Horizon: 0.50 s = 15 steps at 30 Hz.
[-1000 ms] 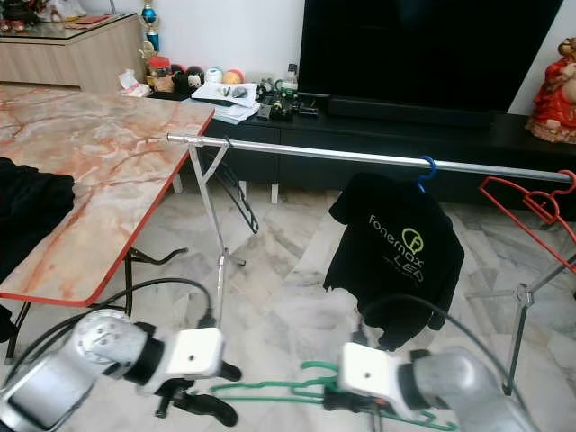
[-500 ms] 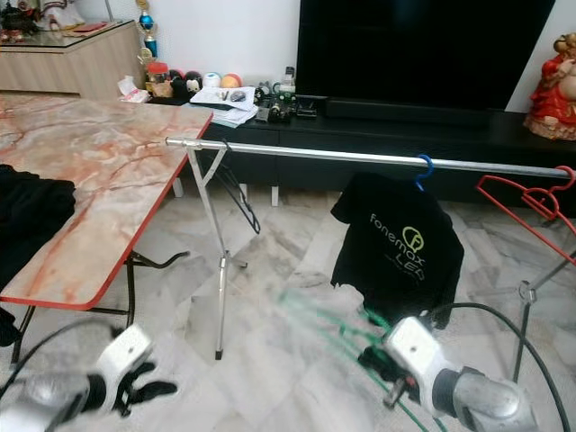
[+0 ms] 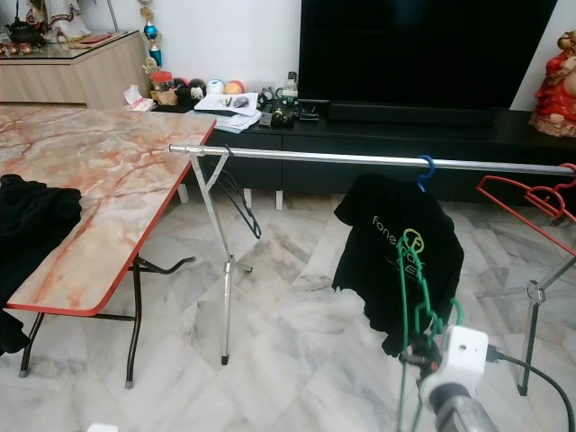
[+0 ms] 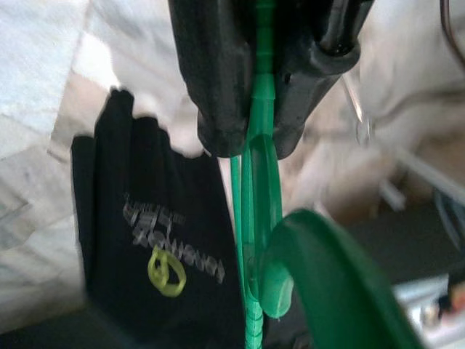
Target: Hang hanger
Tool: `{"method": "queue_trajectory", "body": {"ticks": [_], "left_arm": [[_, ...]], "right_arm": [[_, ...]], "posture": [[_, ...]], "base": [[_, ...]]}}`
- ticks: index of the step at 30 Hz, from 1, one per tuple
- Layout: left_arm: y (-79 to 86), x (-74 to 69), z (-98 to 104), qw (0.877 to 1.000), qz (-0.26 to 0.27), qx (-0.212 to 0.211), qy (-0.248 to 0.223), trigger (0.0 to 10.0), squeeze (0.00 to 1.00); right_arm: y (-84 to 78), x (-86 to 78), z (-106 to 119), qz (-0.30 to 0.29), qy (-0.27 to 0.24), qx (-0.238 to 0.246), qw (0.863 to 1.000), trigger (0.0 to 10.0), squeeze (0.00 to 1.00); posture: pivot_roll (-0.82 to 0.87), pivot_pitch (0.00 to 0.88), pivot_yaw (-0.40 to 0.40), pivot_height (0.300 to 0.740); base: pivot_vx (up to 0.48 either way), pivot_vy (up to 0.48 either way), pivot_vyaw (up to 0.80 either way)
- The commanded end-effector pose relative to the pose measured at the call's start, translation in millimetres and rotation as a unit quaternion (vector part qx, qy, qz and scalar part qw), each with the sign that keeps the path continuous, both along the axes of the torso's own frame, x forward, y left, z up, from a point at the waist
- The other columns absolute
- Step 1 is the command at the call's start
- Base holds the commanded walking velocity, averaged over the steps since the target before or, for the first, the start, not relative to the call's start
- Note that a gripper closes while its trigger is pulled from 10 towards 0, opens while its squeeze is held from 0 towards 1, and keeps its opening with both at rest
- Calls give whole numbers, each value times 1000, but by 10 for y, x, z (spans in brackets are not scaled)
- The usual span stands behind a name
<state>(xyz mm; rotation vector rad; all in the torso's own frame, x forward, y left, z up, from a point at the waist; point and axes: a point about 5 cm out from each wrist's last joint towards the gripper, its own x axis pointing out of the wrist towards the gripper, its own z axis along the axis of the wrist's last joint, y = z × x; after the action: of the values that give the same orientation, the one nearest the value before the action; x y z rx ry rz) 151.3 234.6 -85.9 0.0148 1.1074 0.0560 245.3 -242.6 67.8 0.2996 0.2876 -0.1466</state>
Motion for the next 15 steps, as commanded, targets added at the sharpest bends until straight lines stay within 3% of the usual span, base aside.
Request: {"method": "queue_trajectory", "body": {"ticks": [1, 4, 8, 15], "left_arm": [[0, -86, -44, 1000, 18, -2, 8, 10000, 0], [-48, -199, -107, 1000, 12, -6, 28, 10000, 0], [51, -265, -109, 999, 15, 1, 33, 10000, 0], [174, -351, -104, 999, 16, 12, 39, 10000, 0]], "right_arm": [[-44, 17, 67, -25, -20, 4, 999, 10000, 0], [48, -9, 46, -4, -12, -11, 1000, 10000, 0], [49, -70, 62, 7, -8, -34, 999, 10000, 0], [63, -132, -41, 53, 13, -101, 993, 10000, 0]], "posture": [[-7, 0, 12, 740], [-35, 0, 9, 740], [-61, 0, -2, 740], [-59, 0, -12, 740]], "base": [[0, 0, 0], [0, 0, 0], [0, 0, 0], [258, 0, 0]]}}
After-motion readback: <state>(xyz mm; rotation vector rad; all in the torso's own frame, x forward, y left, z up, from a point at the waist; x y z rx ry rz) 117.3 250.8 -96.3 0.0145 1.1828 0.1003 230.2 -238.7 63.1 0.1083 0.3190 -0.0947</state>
